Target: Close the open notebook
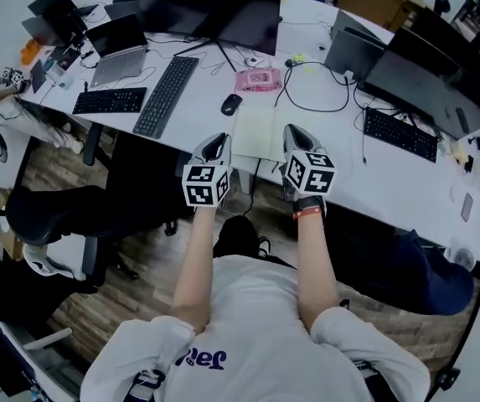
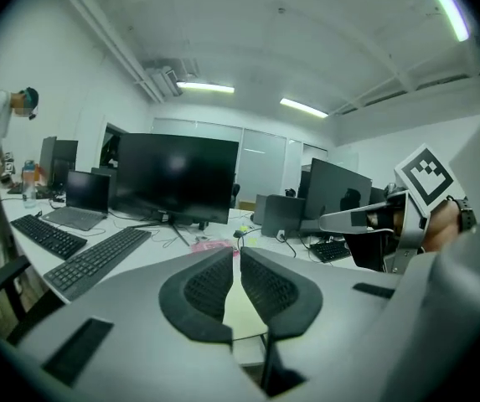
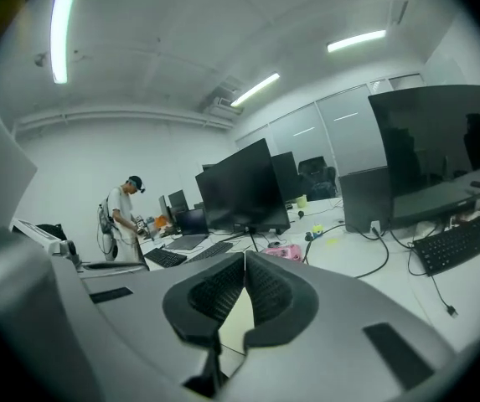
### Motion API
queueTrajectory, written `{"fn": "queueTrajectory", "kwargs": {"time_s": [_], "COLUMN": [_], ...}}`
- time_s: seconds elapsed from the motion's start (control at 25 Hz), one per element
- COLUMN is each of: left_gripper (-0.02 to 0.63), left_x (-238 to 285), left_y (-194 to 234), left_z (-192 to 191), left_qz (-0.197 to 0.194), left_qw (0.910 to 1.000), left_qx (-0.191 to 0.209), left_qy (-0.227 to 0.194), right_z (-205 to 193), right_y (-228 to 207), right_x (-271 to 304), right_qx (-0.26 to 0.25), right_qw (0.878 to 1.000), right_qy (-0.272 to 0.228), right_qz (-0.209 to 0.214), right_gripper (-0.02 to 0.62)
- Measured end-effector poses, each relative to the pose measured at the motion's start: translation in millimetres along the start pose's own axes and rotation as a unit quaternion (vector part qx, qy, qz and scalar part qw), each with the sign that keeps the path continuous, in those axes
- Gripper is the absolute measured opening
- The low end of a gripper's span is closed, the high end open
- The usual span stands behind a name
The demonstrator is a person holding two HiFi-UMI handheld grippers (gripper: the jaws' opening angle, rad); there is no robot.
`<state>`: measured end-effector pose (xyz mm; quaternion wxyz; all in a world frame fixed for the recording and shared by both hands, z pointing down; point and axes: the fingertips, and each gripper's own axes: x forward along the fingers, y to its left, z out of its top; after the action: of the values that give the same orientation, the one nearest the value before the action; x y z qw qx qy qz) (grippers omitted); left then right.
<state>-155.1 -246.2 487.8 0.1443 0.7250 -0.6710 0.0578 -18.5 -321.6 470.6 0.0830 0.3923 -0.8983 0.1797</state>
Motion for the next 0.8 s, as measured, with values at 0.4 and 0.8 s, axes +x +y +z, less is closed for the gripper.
{"fn": "queueTrajectory", "kwargs": {"time_s": [0.4,0.8], "left_gripper": [0.111,0.166], "left_x": [27.6,68.8], "left_y": [19.1,26.0], "left_z": [-55.5,-113.1], "left_qz": [0.020,-0.018], "left_qw": [0.9963,0.9867], "left_qx": [-0.057,-0.093], "left_qy": [0.061,0.132], "right_z": [-22.7,-49.4], "right_y": [-2.8,-22.1], "right_x": [40.5,76.2], "right_qx": [0.015,0.049], "right_qw": [0.998,0.994], "right_qy": [0.037,0.070], "right_qz": [0.057,0.070], "right_gripper": [0.003,0.003]}}
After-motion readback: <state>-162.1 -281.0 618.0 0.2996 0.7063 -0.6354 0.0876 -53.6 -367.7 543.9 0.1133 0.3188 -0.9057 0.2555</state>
